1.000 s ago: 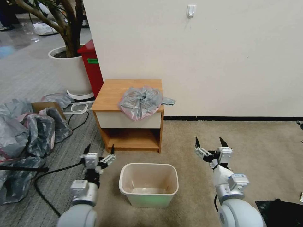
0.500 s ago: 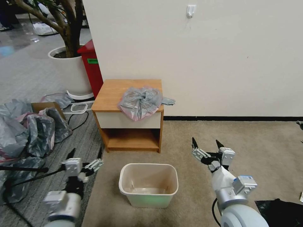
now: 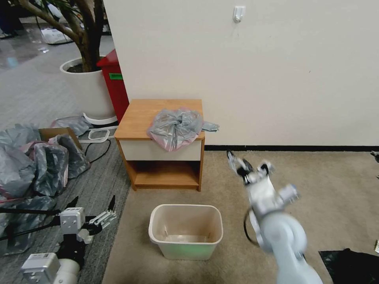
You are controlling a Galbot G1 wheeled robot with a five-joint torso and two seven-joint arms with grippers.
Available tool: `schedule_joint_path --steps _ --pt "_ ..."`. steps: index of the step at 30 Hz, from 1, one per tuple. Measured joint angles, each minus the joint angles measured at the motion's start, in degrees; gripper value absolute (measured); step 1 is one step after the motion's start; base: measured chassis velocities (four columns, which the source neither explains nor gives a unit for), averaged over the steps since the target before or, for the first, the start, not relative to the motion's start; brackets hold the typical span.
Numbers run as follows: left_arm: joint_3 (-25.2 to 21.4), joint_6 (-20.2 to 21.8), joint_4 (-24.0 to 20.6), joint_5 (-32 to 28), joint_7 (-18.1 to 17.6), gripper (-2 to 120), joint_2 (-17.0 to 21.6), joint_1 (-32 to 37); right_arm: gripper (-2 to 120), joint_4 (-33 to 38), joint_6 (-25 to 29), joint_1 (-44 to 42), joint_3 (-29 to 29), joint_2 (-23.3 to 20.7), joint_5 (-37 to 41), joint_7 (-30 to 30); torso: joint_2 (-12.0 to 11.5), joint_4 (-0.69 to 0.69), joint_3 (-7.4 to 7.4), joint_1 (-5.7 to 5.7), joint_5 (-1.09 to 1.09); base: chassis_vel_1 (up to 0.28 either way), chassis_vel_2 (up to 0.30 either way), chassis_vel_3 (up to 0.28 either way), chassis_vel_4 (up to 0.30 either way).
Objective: Pick up the garbage bag from the table and place it over the trash can.
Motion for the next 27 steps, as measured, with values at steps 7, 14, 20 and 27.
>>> schedule_joint_path --steps 7,14,20,27 --pt "-0.2 -0.8 0.2 0.5 0.0 100 -0.3 0.3 100 -10.8 -0.5 9.1 -0.1 2.7 10.3 1.3 0.0 -0.03 0.00 0.00 -0.01 0.000 0.000 0.000 0.000" --pt "-0.8 -2.3 0.3 1.4 0.0 100 -0.6 1.0 99 -18.5 -0.1 13.4 0.0 4.8 10.9 -0.4 0.0 -0.02 0.00 0.00 0.00 0.000 0.000 0.000 0.000" --pt "-0.6 -2.3 0.3 1.7 0.5 100 -1.8 1.3 82 -25.1 2.2 17.0 0.4 4.9 10.5 -3.6 0.0 -0.02 0.00 0.00 0.00 0.000 0.000 0.000 0.000" --pt "-0.5 -2.3 0.4 1.8 0.6 100 -2.1 1.3 60 -26.3 2.4 17.9 0.4 4.9 10.3 -5.3 0.0 -0.02 0.00 0.00 0.00 0.000 0.000 0.000 0.000"
